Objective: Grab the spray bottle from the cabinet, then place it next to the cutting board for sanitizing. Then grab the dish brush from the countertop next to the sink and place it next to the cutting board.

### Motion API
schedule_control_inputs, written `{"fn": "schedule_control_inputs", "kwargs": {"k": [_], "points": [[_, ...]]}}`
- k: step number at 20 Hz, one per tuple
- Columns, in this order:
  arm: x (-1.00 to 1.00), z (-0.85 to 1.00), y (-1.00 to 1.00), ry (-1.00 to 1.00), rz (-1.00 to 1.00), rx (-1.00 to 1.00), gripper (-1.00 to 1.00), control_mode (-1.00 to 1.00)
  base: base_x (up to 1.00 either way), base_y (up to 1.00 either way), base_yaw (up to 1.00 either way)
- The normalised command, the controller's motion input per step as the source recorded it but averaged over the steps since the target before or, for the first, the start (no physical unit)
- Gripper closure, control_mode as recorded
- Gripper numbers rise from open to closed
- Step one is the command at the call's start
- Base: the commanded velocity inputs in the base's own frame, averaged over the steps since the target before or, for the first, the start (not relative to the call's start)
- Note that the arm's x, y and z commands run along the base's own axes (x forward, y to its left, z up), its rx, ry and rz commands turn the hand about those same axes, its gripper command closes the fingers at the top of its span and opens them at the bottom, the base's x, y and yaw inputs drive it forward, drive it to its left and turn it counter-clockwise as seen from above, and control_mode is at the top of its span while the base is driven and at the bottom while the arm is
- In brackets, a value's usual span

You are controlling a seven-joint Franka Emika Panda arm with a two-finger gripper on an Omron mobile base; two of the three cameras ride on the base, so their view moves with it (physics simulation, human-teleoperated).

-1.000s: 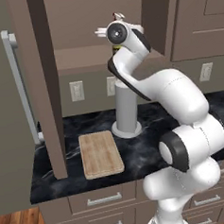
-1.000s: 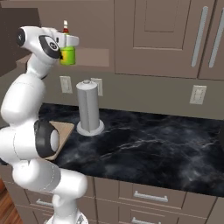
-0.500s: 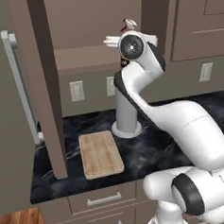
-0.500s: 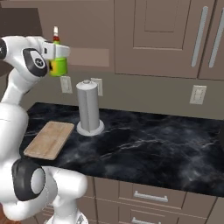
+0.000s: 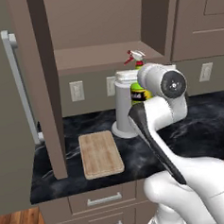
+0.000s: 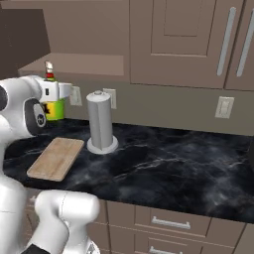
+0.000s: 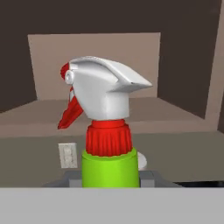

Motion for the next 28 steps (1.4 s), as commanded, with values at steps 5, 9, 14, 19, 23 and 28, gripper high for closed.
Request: {"fn": "schedule_control_inputs", "kwargs": {"k": [5,9,14,19,23,28], "points": [[-0.6,-1.0,-0.19,0.0,0.61,0.0,1.0,-1.0,0.0,0.0,0.0],[-0.22,-1.0,-0.09,-0.03,0.67,0.08,1.0,-1.0,0.0,0.0,0.0],[0.5,-0.91,0.0,0.0,0.67,0.14,1.0,-1.0,0.0,0.0,0.0],[0.49,-1.0,-0.01,-0.06,0.68,0.17,1.0,-1.0,0.0,0.0,0.0],[0.66,-0.84,0.0,-0.14,0.56,0.26,1.0,-1.0,0.0,0.0,0.0],[0.58,-0.22,-0.19,0.0,0.34,0.12,1.0,-1.0,0.0,0.0,0.0]]}}
